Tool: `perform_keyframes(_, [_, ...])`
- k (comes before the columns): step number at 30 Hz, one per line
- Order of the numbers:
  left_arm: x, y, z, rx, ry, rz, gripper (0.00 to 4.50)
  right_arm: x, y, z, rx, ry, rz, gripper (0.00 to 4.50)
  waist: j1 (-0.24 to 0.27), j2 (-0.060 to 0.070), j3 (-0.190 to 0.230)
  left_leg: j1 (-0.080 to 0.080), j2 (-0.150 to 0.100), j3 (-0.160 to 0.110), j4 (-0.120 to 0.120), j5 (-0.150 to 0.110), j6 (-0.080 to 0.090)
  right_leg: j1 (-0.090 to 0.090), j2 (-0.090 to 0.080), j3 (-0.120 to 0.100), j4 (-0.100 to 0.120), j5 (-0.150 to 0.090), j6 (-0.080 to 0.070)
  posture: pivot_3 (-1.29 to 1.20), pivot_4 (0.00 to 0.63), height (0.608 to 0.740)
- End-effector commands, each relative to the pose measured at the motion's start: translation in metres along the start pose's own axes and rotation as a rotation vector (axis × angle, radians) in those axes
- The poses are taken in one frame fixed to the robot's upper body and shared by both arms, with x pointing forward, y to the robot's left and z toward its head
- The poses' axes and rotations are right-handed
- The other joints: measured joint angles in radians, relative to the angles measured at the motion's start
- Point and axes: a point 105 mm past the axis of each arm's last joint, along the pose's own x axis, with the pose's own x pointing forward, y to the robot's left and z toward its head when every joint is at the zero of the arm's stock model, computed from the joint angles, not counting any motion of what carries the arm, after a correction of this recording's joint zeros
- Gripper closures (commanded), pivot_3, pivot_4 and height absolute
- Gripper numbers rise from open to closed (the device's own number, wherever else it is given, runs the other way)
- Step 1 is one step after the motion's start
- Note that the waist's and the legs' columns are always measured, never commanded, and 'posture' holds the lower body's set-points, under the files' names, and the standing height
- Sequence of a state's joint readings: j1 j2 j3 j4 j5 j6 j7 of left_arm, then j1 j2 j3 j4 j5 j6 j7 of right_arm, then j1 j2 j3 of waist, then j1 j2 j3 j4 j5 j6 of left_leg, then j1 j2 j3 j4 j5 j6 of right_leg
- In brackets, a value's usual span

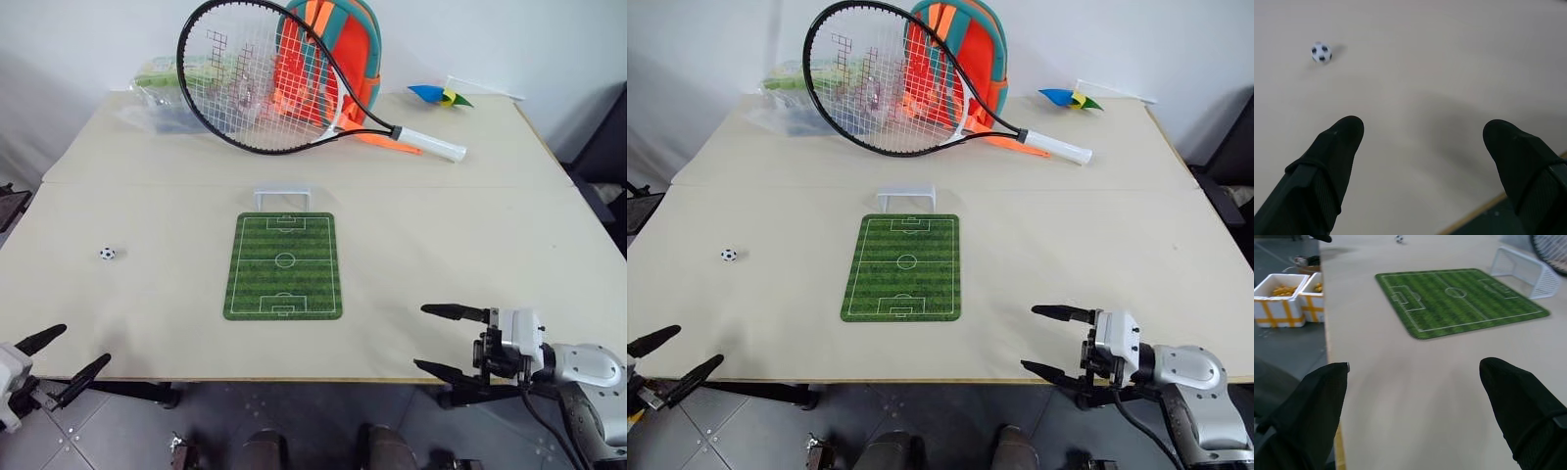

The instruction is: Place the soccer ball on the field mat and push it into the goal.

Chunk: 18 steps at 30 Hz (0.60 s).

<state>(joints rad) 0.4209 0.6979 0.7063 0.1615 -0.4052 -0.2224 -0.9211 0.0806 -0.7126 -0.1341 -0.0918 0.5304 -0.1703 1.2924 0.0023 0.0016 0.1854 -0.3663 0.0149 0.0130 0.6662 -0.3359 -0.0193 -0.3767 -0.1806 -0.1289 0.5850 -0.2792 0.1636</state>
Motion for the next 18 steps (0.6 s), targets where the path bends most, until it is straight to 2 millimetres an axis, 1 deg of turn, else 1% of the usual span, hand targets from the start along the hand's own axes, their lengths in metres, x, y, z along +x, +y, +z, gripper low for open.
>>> perform_keyframes(1, [-0.009, 0.004, 0.006, -0.021, -0.031, 0.061, 0.04, 0.006, 0.002, 0.006, -0.035, -0.024, 0.041, 0.0, -0.001, 0.0, 0.0, 0.0, 0.0, 0.0, 0.0, 0.0, 0.0, 0.0, 0.0, 0.0, 0.0, 0.0, 0.0, 0.0, 0.15, 0.74])
perform_keyframes(2, [-0.011, 0.006, 0.004, -0.036, -0.029, 0.087, 0.04, 0.008, 0.001, 0.007, -0.033, -0.036, 0.042, 0.0, -0.001, 0.0, 0.0, 0.0, 0.0, 0.0, 0.0, 0.0, 0.0, 0.0, 0.0, 0.0, 0.0, 0.0, 0.0, 0.0, 0.15, 0.74])
perform_keyframes(3, [-0.016, 0.014, -0.002, -0.104, -0.031, 0.163, 0.04, 0.014, -0.004, 0.017, -0.011, -0.102, 0.01, 0.0, -0.002, 0.0, 0.0, 0.0, 0.0, 0.0, 0.0, 0.0, 0.0, 0.0, 0.0, 0.0, 0.0, 0.0, 0.0, 0.0, 0.15, 0.74])
perform_keyframes(5, [-0.025, 0.024, -0.008, -0.237, -0.066, 0.264, 0.04, 0.024, -0.013, 0.031, 0.026, -0.21, -0.041, 0.0, -0.006, 0.0, 0.0, 0.0, 0.001, 0.0, 0.001, 0.0, 0.0, 0.0, 0.0, 0.0, 0.001, 0.0, 0.0, 0.0, 0.15, 0.74])
perform_keyframes(6, [-0.03, 0.029, -0.013, -0.308, -0.095, 0.348, 0.04, 0.029, -0.015, 0.045, 0.006, -0.305, -0.047, 0.0, -0.007, 0.0, 0.0, 0.001, 0.001, 0.0, 0.001, 0.0, 0.0, 0.0, 0.001, 0.001, 0.001, 0.0, 0.0, 0.0, 0.15, 0.74])
perform_keyframes(7, [-0.034, 0.032, -0.015, -0.348, -0.113, 0.4, 0.04, 0.032, -0.015, 0.053, -0.012, -0.364, -0.047, 0.0, -0.008, 0.0, 0.0, 0.001, 0.001, 0.0, 0.001, 0.0, -0.001, 0.0, 0.001, 0.001, 0.001, 0.0, 0.0, 0.0, 0.15, 0.74])
perform_keyframes(9, [-0.035, 0.03, -0.019, -0.376, -0.137, 0.474, 0.04, 0.04, -0.02, 0.064, -0.048, -0.418, -0.069, 0.0, -0.005, 0.0, 0.0, 0.001, 0.001, 0.001, 0.001, 0.0, -0.001, 0.0, 0.001, 0.002, 0.002, 0.0, 0.0, 0.0, 0.15, 0.74])
perform_keyframes(11, [-0.031, 0.024, -0.02, -0.411, -0.146, 0.483, 0.04, 0.044, -0.023, 0.069, -0.063, -0.443, -0.089, 0.0, -0.001, -0.001, -0.001, 0.001, 0.001, 0.001, 0.001, -0.001, 0.0, 0.0, 0.001, 0.002, 0.002, 0.0, 0.0, 0.0, 0.15, 0.74])
perform_keyframes(13, [-0.017, 0.02, -0.011, -0.406, -0.187, 0.492, 0.04, 0.047, -0.026, 0.07, -0.08, -0.447, -0.105, 0.0, 0.011, -0.004, -0.002, 0.001, 0.001, 0.0, 0.002, -0.001, 0.0, 0.0, 0.001, 0.001, 0.002, 0.0, 0.0, 0.0, 0.15, 0.74])
perform_keyframes(15, [-0.004, 0.021, -0.001, -0.401, -0.231, 0.512, 0.04, 0.049, -0.027, 0.07, -0.085, -0.443, -0.11, 0.0, 0.026, -0.005, -0.003, 0.0, 0.001, 0.0, 0.002, -0.001, -0.001, 0.0, 0.001, 0.001, 0.002, 0.0, 0.0, 0.0, 0.15, 0.74])
perform_keyframes(16, [0.003, 0.025, 0.003, -0.4, -0.238, 0.517, 0.04, 0.05, -0.027, 0.07, -0.084, -0.442, -0.11, 0.0, 0.028, -0.005, -0.003, 0.0, 0.001, 0.0, 0.003, -0.001, -0.001, 0.0, 0.001, 0.001, 0.002, 0.0, 0.0, 0.0, 0.15, 0.74])
perform_keyframes(18, [0.03, 0.035, 0.017, -0.41, -0.268, 0.523, 0.04, 0.051, -0.027, 0.069, -0.077, -0.435, -0.103, 0.0, 0.028, -0.005, -0.003, 0.0, 0.0, 0.0, 0.005, -0.001, -0.001, 0.0, 0.001, 0.001, 0.004, 0.0, 0.0, 0.0, 0.15, 0.74])
